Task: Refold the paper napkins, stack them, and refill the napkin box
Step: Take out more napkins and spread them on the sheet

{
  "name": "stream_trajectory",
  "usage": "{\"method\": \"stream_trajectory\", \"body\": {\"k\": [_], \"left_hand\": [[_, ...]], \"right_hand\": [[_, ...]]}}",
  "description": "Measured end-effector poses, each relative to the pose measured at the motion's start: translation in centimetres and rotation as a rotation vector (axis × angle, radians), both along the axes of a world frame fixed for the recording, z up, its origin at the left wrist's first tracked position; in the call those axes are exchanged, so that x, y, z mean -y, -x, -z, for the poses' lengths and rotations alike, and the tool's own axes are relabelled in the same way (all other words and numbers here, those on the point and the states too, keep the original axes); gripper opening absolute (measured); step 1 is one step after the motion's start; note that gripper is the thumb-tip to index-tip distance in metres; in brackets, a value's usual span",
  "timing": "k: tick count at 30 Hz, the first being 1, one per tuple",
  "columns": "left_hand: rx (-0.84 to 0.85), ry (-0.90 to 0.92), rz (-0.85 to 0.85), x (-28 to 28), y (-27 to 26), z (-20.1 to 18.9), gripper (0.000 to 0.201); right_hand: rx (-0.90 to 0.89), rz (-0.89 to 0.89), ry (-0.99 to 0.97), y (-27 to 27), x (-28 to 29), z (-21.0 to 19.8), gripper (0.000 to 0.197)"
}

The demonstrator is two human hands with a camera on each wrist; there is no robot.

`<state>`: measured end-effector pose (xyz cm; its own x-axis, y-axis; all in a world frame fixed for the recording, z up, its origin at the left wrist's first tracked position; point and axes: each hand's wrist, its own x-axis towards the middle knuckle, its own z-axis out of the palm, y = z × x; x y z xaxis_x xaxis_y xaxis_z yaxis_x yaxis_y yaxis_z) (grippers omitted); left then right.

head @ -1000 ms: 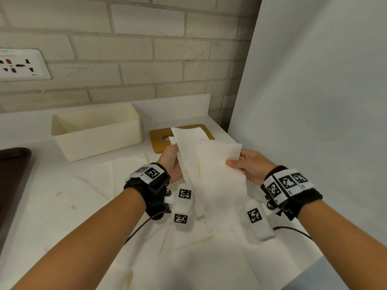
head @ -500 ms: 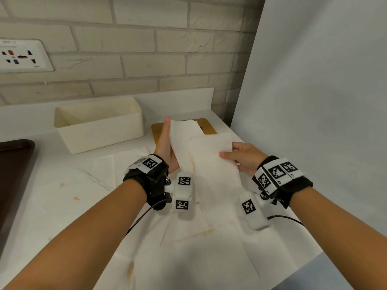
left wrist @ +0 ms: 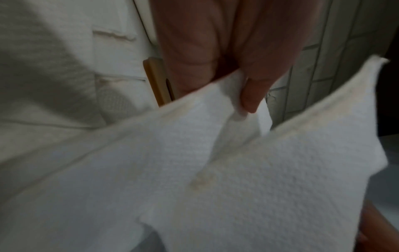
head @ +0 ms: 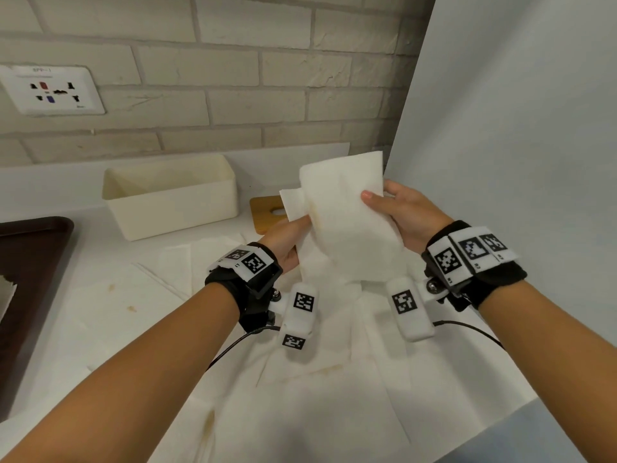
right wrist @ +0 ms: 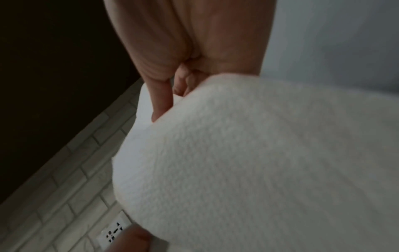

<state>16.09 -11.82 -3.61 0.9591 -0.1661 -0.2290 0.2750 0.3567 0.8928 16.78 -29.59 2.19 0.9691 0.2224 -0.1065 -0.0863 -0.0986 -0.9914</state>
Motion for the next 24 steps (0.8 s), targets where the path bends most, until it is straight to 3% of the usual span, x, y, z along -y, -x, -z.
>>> {"method": "stream_trajectory", "body": {"k": [5,9,10,13,15,16,18,21,24], "left_hand": [[0.027,0.098,0.079,0.8,0.2,-0.7,0.044],[-0.043,0.275,0.046,0.3,0.2,-0.8,0.084],[-0.041,0.249,0.055,0.3,0.5,-0.9,0.083],[-0.023,0.006,-0.005,0.7,1.0,-0.8,0.05],[-0.038,-0.129,-0.126,0.4,1.0,-0.6,0.042],[-0.036,-0.16,-0.172,0.0,1.0,-0.6,0.042],[-0.03,-0.194,-0.256,-1.0,1.3,-0.9,0.042],[-0.012,-0.211,-0.364,-2.8,1.9,-1.7,0.039],[-0.002,-0.206,-0.421,-4.5,2.4,-1.8,0.038]], "right_hand": [[0.007,-0.002,0.288,-0.5,-2.2,1.0,0.031],[0.069,0.043,0.388,-0.8,-2.9,1.4,0.033],[0.076,0.056,0.384,-0.8,-3.0,1.4,0.034],[0.105,0.061,0.361,-0.8,-3.3,1.6,0.03],[0.055,0.043,0.391,-1.0,-2.8,1.9,0.011],[0.006,0.031,0.422,-1.3,-2.2,2.2,0.012],[-0.095,-0.014,0.663,-1.9,-0.2,3.5,0.021],[-0.086,-0.096,1.323,-2.3,3.4,6.2,0.049],[-0.05,-0.093,1.444,-1.5,4.6,7.3,0.069]]}}
